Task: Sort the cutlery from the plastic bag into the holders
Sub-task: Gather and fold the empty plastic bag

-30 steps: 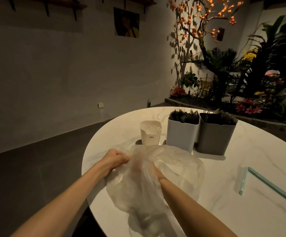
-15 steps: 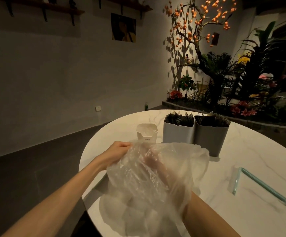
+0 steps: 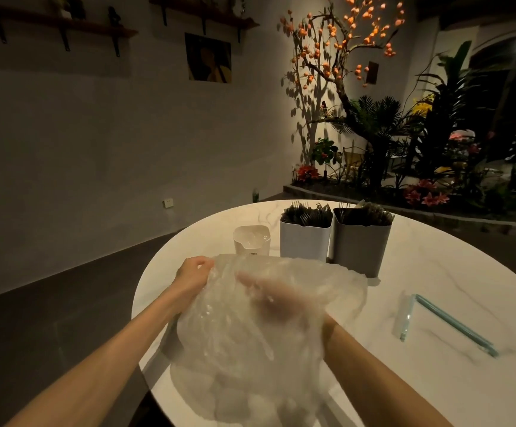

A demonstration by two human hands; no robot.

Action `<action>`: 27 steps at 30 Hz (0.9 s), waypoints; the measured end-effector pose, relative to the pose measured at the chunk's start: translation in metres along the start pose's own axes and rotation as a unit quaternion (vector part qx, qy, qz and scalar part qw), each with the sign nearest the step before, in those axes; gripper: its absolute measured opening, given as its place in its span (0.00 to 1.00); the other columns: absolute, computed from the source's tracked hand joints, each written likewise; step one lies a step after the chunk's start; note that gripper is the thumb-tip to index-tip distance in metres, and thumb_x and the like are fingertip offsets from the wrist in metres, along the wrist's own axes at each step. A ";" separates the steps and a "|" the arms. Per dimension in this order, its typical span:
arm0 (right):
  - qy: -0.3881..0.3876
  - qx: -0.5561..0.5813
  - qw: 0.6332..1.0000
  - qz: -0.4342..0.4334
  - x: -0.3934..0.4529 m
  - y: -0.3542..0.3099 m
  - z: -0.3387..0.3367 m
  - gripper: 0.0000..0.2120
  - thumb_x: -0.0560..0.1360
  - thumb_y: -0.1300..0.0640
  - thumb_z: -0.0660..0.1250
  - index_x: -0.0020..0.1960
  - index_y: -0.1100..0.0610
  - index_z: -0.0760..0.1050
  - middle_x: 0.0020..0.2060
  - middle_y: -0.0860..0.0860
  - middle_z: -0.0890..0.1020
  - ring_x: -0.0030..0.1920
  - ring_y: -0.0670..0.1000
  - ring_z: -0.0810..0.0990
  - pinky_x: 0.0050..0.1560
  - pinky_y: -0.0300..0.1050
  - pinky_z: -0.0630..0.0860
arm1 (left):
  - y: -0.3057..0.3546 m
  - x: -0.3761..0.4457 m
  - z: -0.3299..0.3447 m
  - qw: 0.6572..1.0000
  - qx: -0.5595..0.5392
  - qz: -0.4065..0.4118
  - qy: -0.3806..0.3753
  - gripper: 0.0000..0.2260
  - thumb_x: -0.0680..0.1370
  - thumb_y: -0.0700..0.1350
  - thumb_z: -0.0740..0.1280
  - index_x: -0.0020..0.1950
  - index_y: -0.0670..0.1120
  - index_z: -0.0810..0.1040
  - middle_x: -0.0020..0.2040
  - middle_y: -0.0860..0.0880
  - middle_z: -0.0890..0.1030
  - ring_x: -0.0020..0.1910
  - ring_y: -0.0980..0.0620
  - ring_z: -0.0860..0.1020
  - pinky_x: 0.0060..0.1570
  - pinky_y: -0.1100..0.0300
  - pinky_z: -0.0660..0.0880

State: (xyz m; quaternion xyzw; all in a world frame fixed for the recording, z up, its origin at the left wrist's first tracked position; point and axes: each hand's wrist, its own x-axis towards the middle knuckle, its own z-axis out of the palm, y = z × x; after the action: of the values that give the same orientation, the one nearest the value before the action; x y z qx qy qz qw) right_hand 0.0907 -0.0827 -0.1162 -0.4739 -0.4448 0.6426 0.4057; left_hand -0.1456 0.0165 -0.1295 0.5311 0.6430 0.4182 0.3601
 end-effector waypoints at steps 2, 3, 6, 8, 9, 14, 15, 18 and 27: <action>-0.052 -0.101 0.993 0.015 0.013 -0.021 -0.002 0.12 0.70 0.52 0.76 0.49 0.58 0.82 0.31 0.55 0.73 0.26 0.48 0.71 0.33 0.40 0.69 | -0.014 0.000 -0.007 0.988 0.142 0.001 0.065 0.11 0.81 0.47 0.62 0.47 0.44 0.82 0.47 0.46 0.83 0.45 0.45 0.78 0.47 0.53 0.75; -0.070 -0.158 0.984 0.035 0.016 -0.028 -0.007 0.07 0.77 0.54 0.70 0.44 0.57 0.77 0.30 0.54 0.73 0.27 0.48 0.68 0.33 0.41 0.66 | -0.020 -0.002 -0.012 0.971 0.218 -0.007 0.094 0.11 0.80 0.47 0.61 0.46 0.44 0.81 0.48 0.44 0.82 0.46 0.42 0.77 0.49 0.51 0.75; -0.076 -0.211 0.971 0.082 0.019 -0.036 -0.048 0.12 0.82 0.63 0.60 0.41 0.59 0.75 0.30 0.51 0.74 0.27 0.46 0.68 0.30 0.38 0.67 | -0.026 -0.004 -0.015 0.923 0.361 -0.016 0.136 0.12 0.81 0.51 0.61 0.58 0.46 0.77 0.59 0.42 0.79 0.58 0.37 0.77 0.56 0.48 0.71; -0.090 -0.214 0.969 0.081 0.008 -0.041 -0.067 0.14 0.82 0.64 0.59 0.39 0.58 0.75 0.28 0.50 0.71 0.26 0.45 0.64 0.28 0.36 0.60 | -0.021 -0.003 -0.008 0.931 0.323 0.074 0.152 0.15 0.82 0.52 0.61 0.66 0.47 0.73 0.65 0.42 0.76 0.62 0.40 0.75 0.60 0.45 0.71; -0.110 -0.216 0.966 0.089 0.004 -0.047 -0.074 0.15 0.82 0.64 0.59 0.38 0.57 0.75 0.28 0.49 0.68 0.27 0.45 0.61 0.28 0.37 0.55 | -0.014 -0.005 -0.001 0.945 0.262 0.136 0.141 0.16 0.82 0.54 0.62 0.67 0.48 0.73 0.66 0.44 0.76 0.64 0.42 0.75 0.62 0.45 0.72; -0.195 -0.334 0.911 0.143 -0.015 -0.061 -0.085 0.11 0.82 0.51 0.64 0.49 0.57 0.79 0.32 0.49 0.61 0.30 0.46 0.54 0.26 0.37 0.54 | -0.009 -0.039 0.049 0.928 0.206 0.210 -0.230 0.32 0.74 0.76 0.48 0.75 0.67 0.59 0.78 0.61 0.62 0.78 0.57 0.59 0.75 0.57 0.55; -0.212 -0.350 0.900 0.148 -0.021 -0.062 -0.087 0.11 0.82 0.49 0.65 0.47 0.56 0.79 0.32 0.49 0.60 0.30 0.46 0.54 0.27 0.37 0.54 | -0.021 -0.040 0.057 0.886 0.324 0.203 -0.262 0.30 0.77 0.74 0.45 0.77 0.67 0.52 0.81 0.59 0.55 0.81 0.55 0.52 0.78 0.53 0.48; -0.226 -0.334 0.905 0.138 -0.032 -0.068 -0.096 0.16 0.83 0.48 0.63 0.38 0.53 0.73 0.31 0.49 0.60 0.29 0.46 0.54 0.27 0.38 0.51 | -0.048 -0.038 0.068 0.791 0.535 0.182 -0.236 0.31 0.80 0.65 0.42 0.82 0.59 0.42 0.83 0.53 0.40 0.82 0.50 0.39 0.78 0.40 0.40; -0.092 -0.075 0.990 -0.082 -0.023 -0.094 -0.069 0.21 0.81 0.47 0.64 0.32 0.52 0.67 0.29 0.48 0.62 0.28 0.46 0.59 0.30 0.39 0.58 | 0.011 -0.057 0.073 0.959 0.174 0.220 -0.052 0.09 0.77 0.47 0.68 0.56 0.59 0.80 0.59 0.54 0.81 0.58 0.48 0.80 0.60 0.47 0.77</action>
State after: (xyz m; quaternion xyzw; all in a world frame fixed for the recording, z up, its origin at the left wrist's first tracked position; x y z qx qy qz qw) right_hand 0.1724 -0.0651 -0.0316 -0.4039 -0.5646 0.6127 0.3777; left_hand -0.0651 -0.0272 -0.1470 0.7344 0.5538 0.3408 0.1944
